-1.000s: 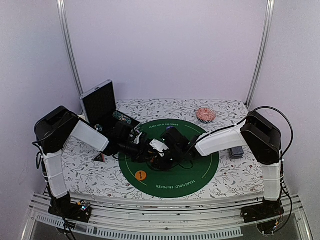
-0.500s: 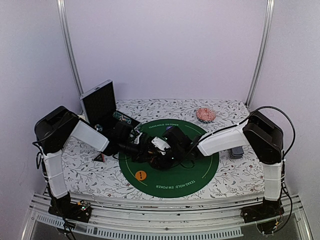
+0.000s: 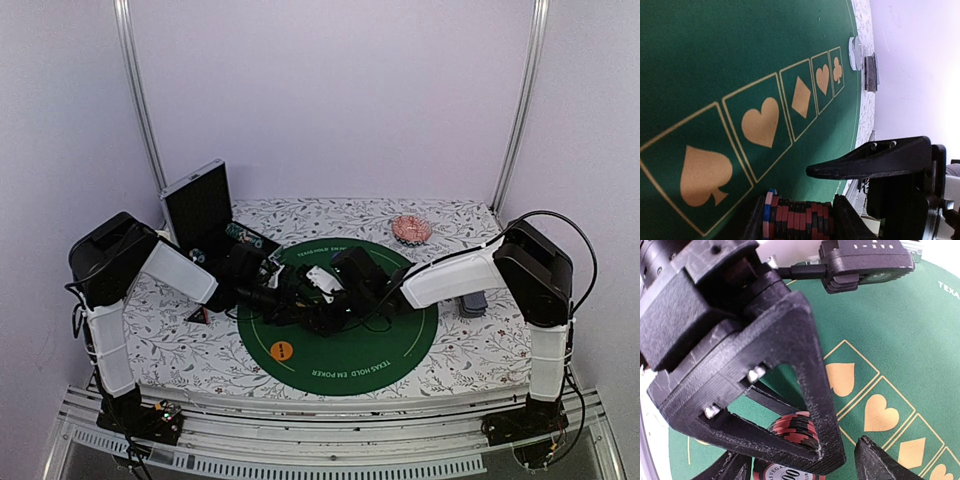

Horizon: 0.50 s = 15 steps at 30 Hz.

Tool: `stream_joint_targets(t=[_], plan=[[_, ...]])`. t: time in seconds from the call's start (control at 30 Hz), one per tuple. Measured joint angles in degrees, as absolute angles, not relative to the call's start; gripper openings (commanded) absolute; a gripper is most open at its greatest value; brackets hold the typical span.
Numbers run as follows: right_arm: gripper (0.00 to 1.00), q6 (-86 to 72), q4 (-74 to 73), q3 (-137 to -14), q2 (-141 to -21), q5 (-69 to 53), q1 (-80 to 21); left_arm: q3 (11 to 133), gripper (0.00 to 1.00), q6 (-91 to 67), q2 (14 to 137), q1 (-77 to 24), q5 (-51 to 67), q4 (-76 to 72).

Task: Distribute texas hold em gaming equipment
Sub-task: Pass from the left arm to the right

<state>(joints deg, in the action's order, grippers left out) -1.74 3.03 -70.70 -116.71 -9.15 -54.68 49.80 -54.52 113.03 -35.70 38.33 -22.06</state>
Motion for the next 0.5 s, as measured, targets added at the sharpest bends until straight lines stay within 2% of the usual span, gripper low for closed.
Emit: stream_joint_targets(t=[0.4, 0.5], plan=[[0.67, -1.98, 2.7, -73.17, -119.39, -9.15, -54.68, 49.71, 0.12, -54.48, 113.03, -35.62, 38.39, -22.11], [0.64, -1.98, 2.42, -73.21, -119.85, -9.17, -54.68, 49.71, 0.12, -54.48, 113.03, -35.59, 38.44, -22.11]])
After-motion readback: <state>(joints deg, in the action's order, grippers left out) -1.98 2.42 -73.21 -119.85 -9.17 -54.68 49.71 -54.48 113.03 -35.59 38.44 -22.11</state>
